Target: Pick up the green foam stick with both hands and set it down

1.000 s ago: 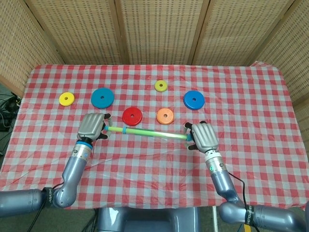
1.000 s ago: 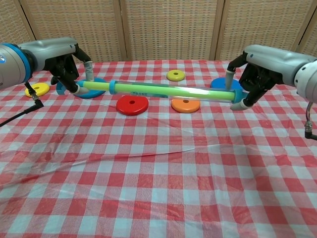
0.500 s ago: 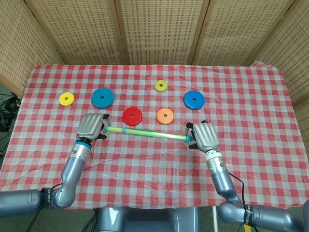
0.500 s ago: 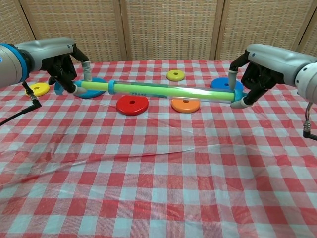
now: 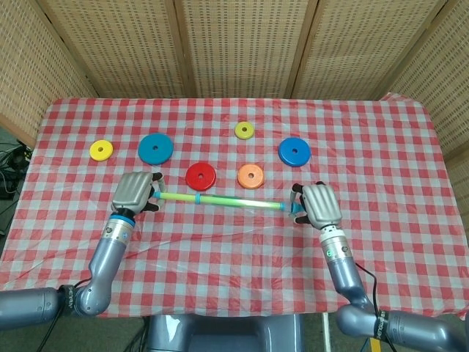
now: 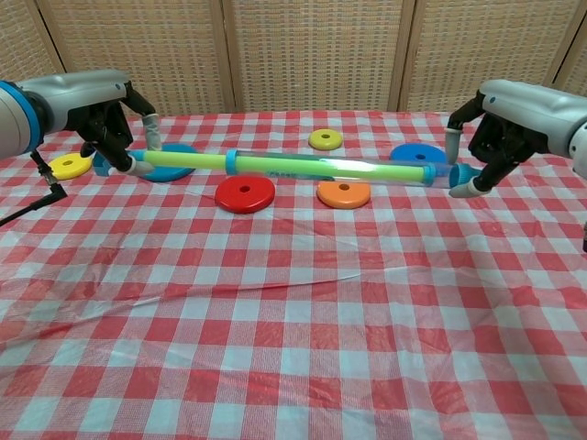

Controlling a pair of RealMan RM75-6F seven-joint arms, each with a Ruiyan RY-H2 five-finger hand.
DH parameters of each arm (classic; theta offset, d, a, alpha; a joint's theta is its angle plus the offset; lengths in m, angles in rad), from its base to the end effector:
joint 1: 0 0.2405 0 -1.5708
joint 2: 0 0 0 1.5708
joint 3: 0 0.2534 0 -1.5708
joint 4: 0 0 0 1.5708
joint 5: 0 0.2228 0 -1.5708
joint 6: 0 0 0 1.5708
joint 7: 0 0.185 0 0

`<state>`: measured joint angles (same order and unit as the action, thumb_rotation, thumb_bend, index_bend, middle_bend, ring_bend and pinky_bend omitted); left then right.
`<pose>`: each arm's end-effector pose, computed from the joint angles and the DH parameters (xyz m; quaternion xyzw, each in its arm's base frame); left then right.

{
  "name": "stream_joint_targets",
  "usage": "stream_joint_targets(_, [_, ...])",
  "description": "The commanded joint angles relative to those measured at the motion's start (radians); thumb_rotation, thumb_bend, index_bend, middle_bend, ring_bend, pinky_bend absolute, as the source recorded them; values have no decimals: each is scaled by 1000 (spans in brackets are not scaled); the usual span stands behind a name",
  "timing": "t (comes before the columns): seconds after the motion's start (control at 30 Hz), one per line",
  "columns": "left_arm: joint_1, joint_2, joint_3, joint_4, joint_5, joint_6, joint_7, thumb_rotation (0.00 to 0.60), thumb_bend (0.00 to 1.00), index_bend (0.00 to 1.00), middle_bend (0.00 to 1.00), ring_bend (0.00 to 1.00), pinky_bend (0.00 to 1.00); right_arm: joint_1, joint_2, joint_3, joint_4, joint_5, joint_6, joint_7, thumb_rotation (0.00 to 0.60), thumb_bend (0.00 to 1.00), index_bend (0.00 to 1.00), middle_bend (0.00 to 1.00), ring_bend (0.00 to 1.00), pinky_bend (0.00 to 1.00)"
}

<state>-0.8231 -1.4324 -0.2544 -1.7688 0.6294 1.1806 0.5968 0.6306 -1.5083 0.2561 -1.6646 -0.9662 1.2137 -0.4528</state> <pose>-0.1198 0.3890 0.0097 -0.6551 -0.4547 -0.3464 0.4940 -0.1488 -0.3721 0.0116 0.6285 -0.4291 0.4124 0.5008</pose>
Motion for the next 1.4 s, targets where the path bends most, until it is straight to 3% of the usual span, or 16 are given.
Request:
stream_joint_targets(0.03, [2, 5, 2, 0, -1, -1, -1, 600, 599, 851, 970, 824, 701, -6, 9, 1, 10, 6, -4, 10, 600, 383, 737, 987, 930, 453])
stream_joint_targets(0.93, [48, 66, 33, 12, 12, 11, -17, 600, 599, 851, 970, 824, 701, -82, 146, 25, 61, 31, -4, 107, 600, 382, 739, 987, 930, 453])
stream_joint_targets(1.4, [68, 75, 38, 34, 25, 14, -34, 600, 595, 848, 970, 824, 701, -95, 164, 27, 70, 42, -4, 106, 600, 380, 739, 987, 930, 453])
